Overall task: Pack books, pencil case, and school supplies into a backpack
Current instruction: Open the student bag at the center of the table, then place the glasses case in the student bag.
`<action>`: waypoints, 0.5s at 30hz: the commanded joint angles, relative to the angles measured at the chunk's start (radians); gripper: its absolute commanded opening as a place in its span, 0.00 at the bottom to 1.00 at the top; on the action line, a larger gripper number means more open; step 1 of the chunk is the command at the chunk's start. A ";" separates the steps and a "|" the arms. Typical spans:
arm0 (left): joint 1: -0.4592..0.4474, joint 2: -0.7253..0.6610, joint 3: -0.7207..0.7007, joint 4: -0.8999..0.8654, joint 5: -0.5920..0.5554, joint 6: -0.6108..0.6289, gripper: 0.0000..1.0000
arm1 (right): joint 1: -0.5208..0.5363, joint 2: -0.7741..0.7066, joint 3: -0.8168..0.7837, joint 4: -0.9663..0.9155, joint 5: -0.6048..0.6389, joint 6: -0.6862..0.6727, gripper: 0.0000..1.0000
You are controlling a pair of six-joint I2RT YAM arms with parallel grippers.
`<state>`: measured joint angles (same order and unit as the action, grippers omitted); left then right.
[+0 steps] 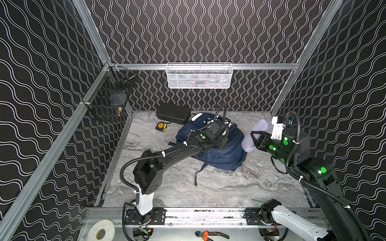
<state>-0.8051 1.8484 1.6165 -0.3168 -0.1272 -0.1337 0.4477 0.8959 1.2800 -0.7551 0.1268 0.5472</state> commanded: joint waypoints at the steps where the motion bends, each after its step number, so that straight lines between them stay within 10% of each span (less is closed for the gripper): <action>1: 0.002 -0.065 -0.017 0.130 0.035 -0.027 0.00 | -0.049 0.032 -0.025 0.078 -0.088 0.075 0.04; 6: 0.002 -0.141 -0.065 0.208 0.094 -0.045 0.00 | -0.275 0.077 -0.169 0.312 -0.456 0.245 0.02; 15: 0.002 -0.191 -0.145 0.298 0.117 -0.129 0.00 | -0.314 0.237 -0.376 0.642 -0.742 0.581 0.00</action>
<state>-0.8040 1.6764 1.4799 -0.1997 -0.0219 -0.2115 0.1356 1.1213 0.9604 -0.3058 -0.4725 0.9455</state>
